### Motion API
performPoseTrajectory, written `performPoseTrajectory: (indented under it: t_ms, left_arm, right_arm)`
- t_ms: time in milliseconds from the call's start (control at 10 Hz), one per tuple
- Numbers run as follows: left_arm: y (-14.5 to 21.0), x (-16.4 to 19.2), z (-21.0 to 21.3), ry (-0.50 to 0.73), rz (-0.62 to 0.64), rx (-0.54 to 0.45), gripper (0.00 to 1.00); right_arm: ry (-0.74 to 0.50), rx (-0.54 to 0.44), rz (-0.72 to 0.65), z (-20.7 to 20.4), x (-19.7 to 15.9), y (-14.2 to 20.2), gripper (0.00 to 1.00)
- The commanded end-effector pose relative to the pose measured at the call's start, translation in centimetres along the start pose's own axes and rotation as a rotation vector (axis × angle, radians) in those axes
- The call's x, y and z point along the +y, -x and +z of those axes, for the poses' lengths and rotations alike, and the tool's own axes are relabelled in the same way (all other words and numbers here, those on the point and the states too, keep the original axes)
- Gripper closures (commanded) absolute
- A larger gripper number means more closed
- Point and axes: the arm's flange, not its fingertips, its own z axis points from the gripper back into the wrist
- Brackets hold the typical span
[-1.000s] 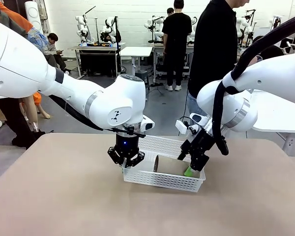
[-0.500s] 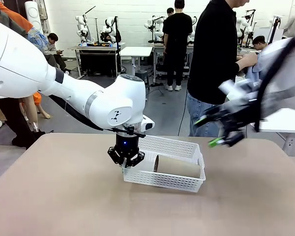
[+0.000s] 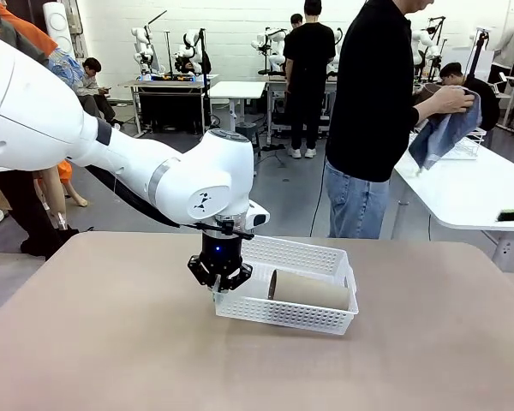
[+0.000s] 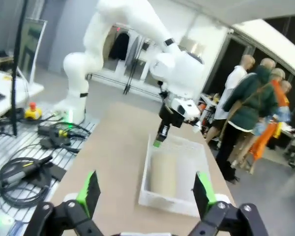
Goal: Clean and organize the cups into the basket.
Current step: Pick up the Organizing basket and move it to the center of the table, then pick up the Reusable plastic cup from the right side of the table and place it inside the Organizing basket.
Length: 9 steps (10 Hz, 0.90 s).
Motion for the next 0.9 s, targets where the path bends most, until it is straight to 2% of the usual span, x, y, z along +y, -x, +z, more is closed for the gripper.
performPoseTrajectory:
  t_ms: [0, 100, 300, 500, 600, 700, 800]
  left_arm:
    - [0.2, -0.2, -0.4, -0.014, -0.014, 0.003, 1.00]
    - [0.2, -0.2, -0.4, -0.014, -0.014, 0.003, 1.00]
    - [0.2, -0.2, -0.4, -0.014, -0.014, 0.003, 1.00]
    - [0.2, -0.2, -0.4, -0.014, -0.014, 0.003, 1.00]
    - [0.2, -0.2, -0.4, -0.014, -0.014, 0.003, 1.00]
    - [0.2, -0.2, -0.4, -0.014, -0.014, 0.003, 1.00]
    - [0.2, -0.2, -0.4, -0.014, -0.014, 0.003, 1.00]
  right_arm:
    - [0.044, -0.012, -0.037, 2.1, -1.6, 2.9, 0.00]
    - [0.071, 0.009, -0.062, 3.2, -1.5, 3.5, 0.00]
    - [0.119, 0.161, -0.141, 4.4, -1.6, 4.6, 0.00]
    - [0.159, 0.232, -0.200, 4.5, -2.3, 5.4, 0.00]
    - [0.229, 0.308, -0.237, 3.9, -3.0, 5.3, 0.00]
    - [0.151, 0.195, -0.150, 5.5, -1.9, 5.9, 0.00]
    - [0.151, 0.195, -0.150, 5.5, -1.9, 5.9, 0.00]
